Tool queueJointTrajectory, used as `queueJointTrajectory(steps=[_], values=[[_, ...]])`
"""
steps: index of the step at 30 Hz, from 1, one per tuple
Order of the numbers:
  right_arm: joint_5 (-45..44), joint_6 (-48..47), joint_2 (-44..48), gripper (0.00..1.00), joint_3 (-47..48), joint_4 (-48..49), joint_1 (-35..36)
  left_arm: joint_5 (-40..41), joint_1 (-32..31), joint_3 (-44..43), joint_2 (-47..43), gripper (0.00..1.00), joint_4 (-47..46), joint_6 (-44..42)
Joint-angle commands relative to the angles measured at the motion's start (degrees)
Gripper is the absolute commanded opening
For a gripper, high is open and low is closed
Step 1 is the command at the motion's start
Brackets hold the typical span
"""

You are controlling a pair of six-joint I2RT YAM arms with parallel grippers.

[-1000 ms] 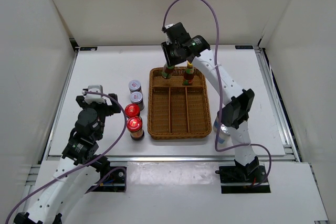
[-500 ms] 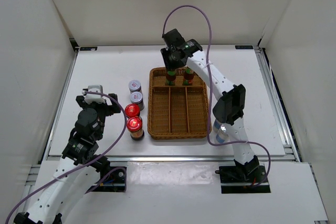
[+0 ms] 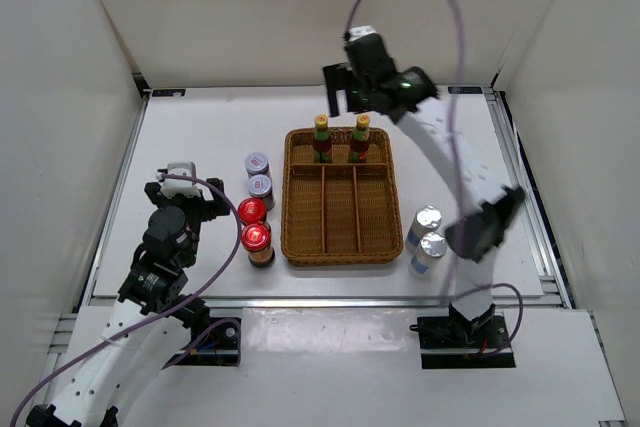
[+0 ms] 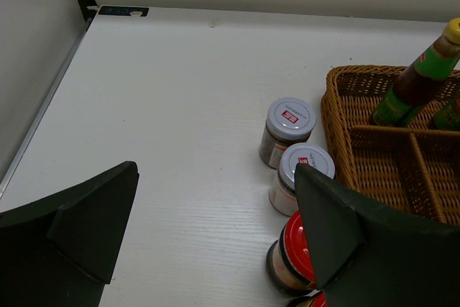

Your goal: Organize the condiment bottles

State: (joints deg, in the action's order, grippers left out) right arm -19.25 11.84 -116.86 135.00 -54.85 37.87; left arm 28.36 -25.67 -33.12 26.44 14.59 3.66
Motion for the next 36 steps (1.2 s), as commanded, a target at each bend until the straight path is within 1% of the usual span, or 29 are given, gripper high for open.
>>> queueJointTrajectory(steps=[1, 2, 3, 4, 6, 8, 9, 10, 12, 13, 16, 18, 21, 23, 25, 27, 28, 30, 31, 33, 34, 36], values=[[-7.3, 3.2, 20.1, 1.0, -10.8, -0.3, -0.3, 0.4, -0.3, 0.3, 0.1, 1.0, -0.1, 0.1], [-7.3, 4.2, 23.0, 1.0, -14.6, -1.7, -1.8, 0.4, -0.3, 0.3, 0.1, 1.0, -0.1, 0.1], [-7.3, 5.0, 28.0, 1.0, -18.2, -2.6, -2.6, 0.4, -0.3, 0.3, 0.1, 1.0, -0.1, 0.1], [-6.2, 7.2, 30.0, 1.0, -24.5, -3.9, -3.7, 0.4, -0.3, 0.3, 0.6, 1.0, -0.1, 0.1], [-3.4, 9.5, 34.7, 1.0, -30.2, -7.9, -7.2, 0.4, -0.3, 0.3, 0.6, 1.0, -0.1, 0.1], [-1.8, 11.4, 37.3, 1.0, -36.2, -8.7, -9.2, 0.4, -0.3, 0.3, 1.2, 1.0, -0.1, 0.1], [-1.1, 12.9, 39.4, 1.0, -42.2, -9.2, -10.7, 0.4, -0.3, 0.3, 1.2, 1.0, -0.1, 0.1], [0.1, 13.6, 40.2, 1.0, -45.2, -9.2, -11.4, 0.4, -0.3, 0.3, 1.2, 1.0, -0.1, 0.1], [1.7, 14.8, 41.4, 1.0, -50.3, -9.2, -13.3, 0.4, -0.3, 0.3, 1.2, 1.0, -0.1, 0.1], [2.6, 15.8, 41.4, 1.0, -54.4, -8.6, -13.8, 0.4, -0.3, 0.3, 1.2, 1.0, -0.1, 0.1], [6.3, 17.9, 39.7, 1.0, -60.3, -8.1, -15.0, 0.4, -0.3, 0.3, 1.2, 1.0, 0.4, 0.1], [6.3, 20.1, 38.6, 1.0, -62.3, -8.1, -15.0, 0.4, -0.3, 0.3, 1.2, 1.0, 0.4, 0.1], [8.5, 20.7, 37.1, 1.0, -65.7, -6.1, -15.6, 0.4, -0.3, 0.3, 1.2, 1.0, 0.4, 0.1], [9.0, 20.7, 35.7, 0.96, -66.5, -5.5, -15.6, 0.4, -0.3, 0.3, 1.2, 1.0, 0.4, 0.1], [9.0, 21.2, 35.7, 0.88, -67.3, -5.5, -15.6, 0.4, -0.3, 0.3, 1.2, 1.0, 0.4, 0.1], [9.0, 21.2, 35.7, 0.77, -68.2, -5.0, -15.6, 0.4, -0.3, 0.3, 1.2, 1.0, 0.4, 0.1], [9.0, 21.2, 36.3, 0.67, -68.7, -5.0, -15.6, 0.4, -0.3, 0.3, 1.2, 1.0, 0.4, 0.1], [8.0, 21.2, 36.9, 0.59, -68.7, -5.5, -15.6, -0.1, -0.3, 0.3, 1.2, 1.0, 0.4, 0.1], [7.2, 21.9, 37.4, 0.51, -67.9, -6.6, -15.6, -0.1, -0.3, 0.3, 1.2, 1.0, 0.4, 0.1], [5.0, 22.5, 39.0, 0.43, -65.5, -8.8, -15.6, -0.1, -0.3, 0.3, 1.2, 1.0, 0.4, 0.1], [4.5, 22.5, 40.6, 0.34, -63.6, -9.3, -15.6, -0.1, -0.3, 0.3, 1.2, 1.0, 0.4, 0.1], [2.9, 22.5, 42.6, 0.27, -61.4, -9.3, -13.5, -0.1, -0.3, 0.3, 1.2, 1.0, 0.4, 0.1]])
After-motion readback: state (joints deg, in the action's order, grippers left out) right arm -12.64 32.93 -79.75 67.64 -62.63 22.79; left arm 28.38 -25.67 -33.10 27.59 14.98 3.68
